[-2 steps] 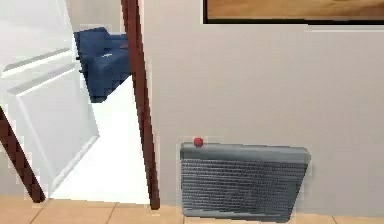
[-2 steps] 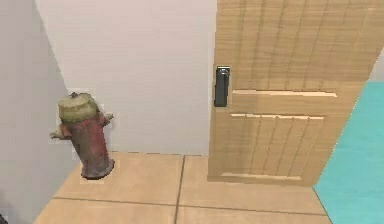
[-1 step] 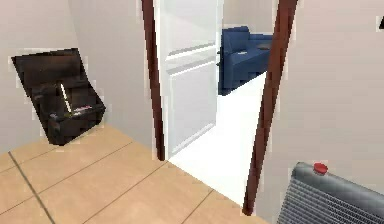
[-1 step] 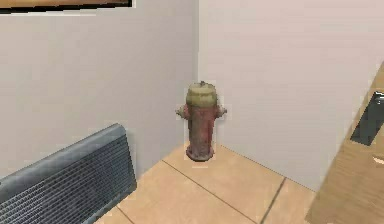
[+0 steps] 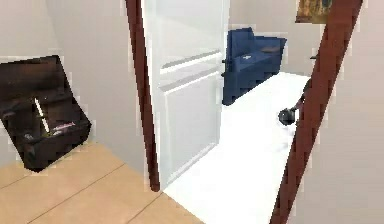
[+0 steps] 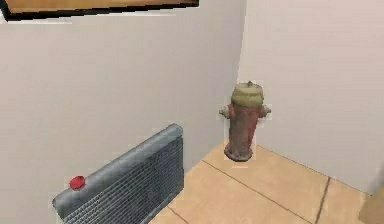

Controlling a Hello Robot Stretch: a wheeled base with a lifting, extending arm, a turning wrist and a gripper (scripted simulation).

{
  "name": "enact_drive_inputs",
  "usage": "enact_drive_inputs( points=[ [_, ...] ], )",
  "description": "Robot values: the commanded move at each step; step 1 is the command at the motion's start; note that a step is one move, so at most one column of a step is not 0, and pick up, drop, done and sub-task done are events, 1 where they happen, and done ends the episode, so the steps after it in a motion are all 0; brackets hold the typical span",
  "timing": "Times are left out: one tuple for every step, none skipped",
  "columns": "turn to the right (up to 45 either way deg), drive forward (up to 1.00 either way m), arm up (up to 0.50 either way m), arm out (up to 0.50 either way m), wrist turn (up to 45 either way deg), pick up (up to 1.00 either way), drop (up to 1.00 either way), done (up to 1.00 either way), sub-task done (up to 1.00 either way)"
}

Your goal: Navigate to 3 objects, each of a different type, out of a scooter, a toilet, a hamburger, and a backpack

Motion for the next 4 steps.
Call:
enact_drive_inputs(
  points=[
    [-45.0,0.0,0.0,0.0,0.0,0.0,0.0,0.0,0.0],
    [-6.0,0.0,0.0,0.0,0.0,0.0,0.0,0.0,0.0],
    [0.0,0.55,0.0,0.0,0.0,0.0,0.0,0.0,0.0],
    [-6.0,0.0,0.0,0.0,0.0,0.0,0.0,0.0,0.0]
  ],
)
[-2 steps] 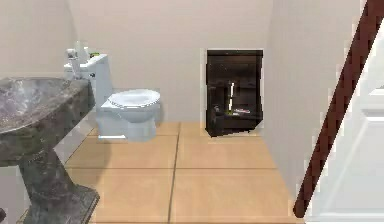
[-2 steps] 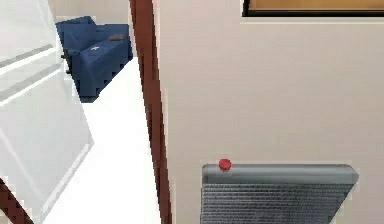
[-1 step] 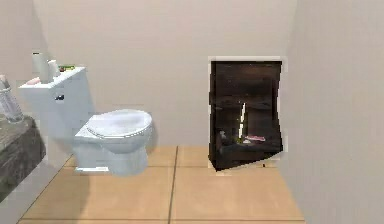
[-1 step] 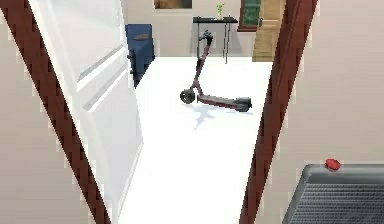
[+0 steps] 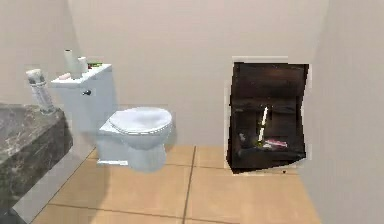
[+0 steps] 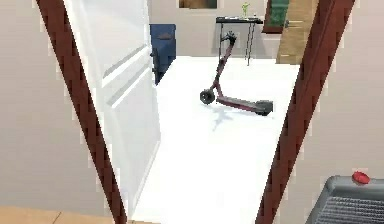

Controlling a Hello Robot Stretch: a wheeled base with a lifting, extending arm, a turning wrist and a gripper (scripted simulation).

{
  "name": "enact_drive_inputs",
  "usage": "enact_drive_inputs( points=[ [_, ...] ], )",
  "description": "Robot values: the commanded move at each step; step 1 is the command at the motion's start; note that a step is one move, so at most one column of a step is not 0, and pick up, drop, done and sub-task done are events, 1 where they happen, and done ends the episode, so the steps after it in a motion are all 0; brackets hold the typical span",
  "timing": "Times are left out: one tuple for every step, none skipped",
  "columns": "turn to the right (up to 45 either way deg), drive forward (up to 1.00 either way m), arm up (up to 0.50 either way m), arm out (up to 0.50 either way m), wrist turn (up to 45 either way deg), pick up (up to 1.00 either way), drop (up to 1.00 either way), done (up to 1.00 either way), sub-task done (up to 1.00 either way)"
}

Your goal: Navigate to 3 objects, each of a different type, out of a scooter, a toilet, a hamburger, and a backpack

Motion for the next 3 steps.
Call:
enact_drive_inputs(
  points=[
    [0.0,0.65,0.0,0.0,0.0,0.0,0.0,0.0,0.0],
    [33.0,0.0,0.0,0.0,0.0,0.0,0.0,0.0,0.0],
    [0.0,0.0,0.0,0.0,0.0,0.0,0.0,0.0,1.0]
  ],
)
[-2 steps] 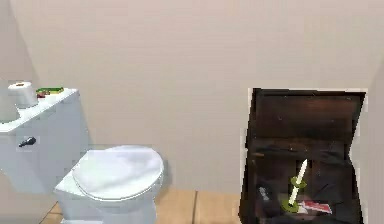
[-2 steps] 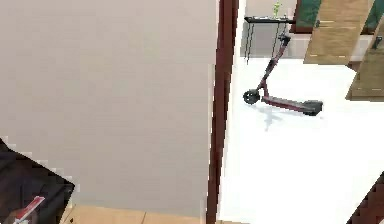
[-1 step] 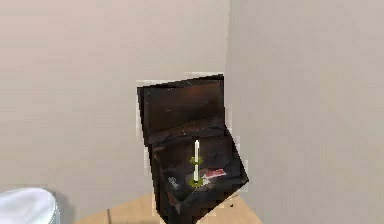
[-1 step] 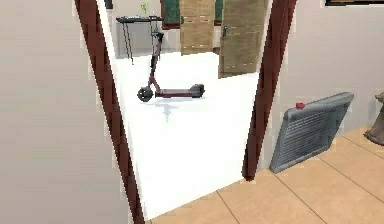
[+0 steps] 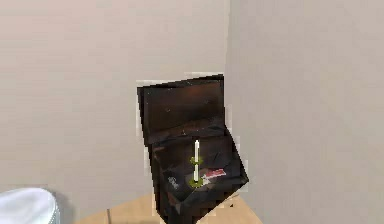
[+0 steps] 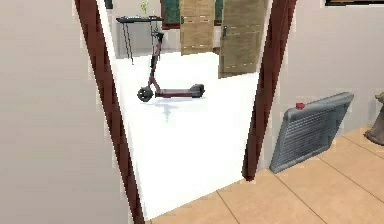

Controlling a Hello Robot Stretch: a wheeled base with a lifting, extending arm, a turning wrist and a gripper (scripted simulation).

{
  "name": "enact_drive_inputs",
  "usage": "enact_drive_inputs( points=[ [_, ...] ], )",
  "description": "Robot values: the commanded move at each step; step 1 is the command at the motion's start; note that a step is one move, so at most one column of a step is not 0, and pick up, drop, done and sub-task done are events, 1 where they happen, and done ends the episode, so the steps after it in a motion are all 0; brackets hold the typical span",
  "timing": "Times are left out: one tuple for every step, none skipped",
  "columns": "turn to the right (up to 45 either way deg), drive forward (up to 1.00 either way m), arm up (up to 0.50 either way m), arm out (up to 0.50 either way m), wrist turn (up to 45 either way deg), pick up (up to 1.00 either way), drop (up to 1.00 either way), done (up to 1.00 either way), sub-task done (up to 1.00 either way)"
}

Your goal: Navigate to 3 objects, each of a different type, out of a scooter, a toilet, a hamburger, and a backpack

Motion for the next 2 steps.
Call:
enact_drive_inputs(
  points=[
    [45.0,0.0,0.0,0.0,0.0,0.0,0.0,0.0,0.0],
    [45.0,0.0,0.0,0.0,0.0,0.0,0.0,0.0,0.0]
  ],
)
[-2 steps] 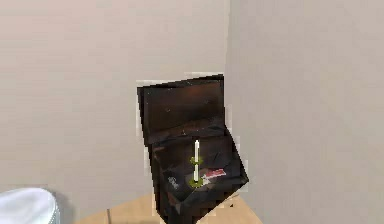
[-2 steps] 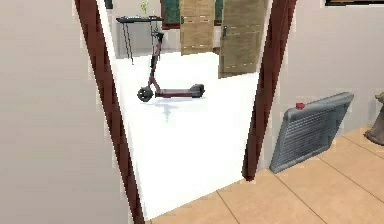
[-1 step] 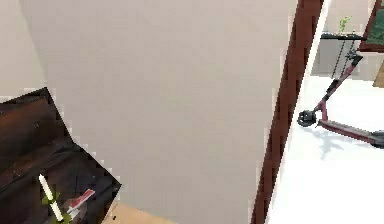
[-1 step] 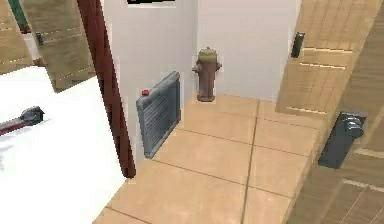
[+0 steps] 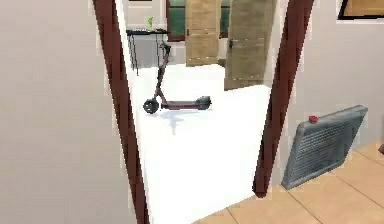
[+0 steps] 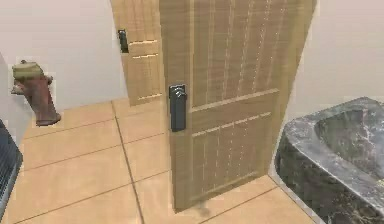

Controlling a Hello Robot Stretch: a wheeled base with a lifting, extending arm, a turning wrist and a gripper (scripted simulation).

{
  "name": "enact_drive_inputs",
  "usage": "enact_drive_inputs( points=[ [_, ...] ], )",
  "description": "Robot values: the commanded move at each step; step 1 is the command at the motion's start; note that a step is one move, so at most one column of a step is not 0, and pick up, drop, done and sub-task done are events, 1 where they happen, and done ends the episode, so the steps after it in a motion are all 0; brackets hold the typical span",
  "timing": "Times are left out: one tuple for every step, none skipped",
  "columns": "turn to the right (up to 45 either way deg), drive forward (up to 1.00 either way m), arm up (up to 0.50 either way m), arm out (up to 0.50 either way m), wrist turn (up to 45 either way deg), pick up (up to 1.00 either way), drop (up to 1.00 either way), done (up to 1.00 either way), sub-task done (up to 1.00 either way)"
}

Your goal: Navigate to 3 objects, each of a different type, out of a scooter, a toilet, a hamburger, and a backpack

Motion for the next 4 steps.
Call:
enact_drive_inputs(
  points=[
    [27.0,0.0,0.0,0.0,0.0,0.0,0.0,0.0,0.0],
    [0.0,0.75,0.0,0.0,0.0,0.0,0.0,0.0,0.0],
    [-45.0,0.0,0.0,0.0,0.0,0.0,0.0,0.0,0.0],
    [-3.0,0.0,0.0,0.0,0.0,0.0,0.0,0.0,0.0]
  ],
)
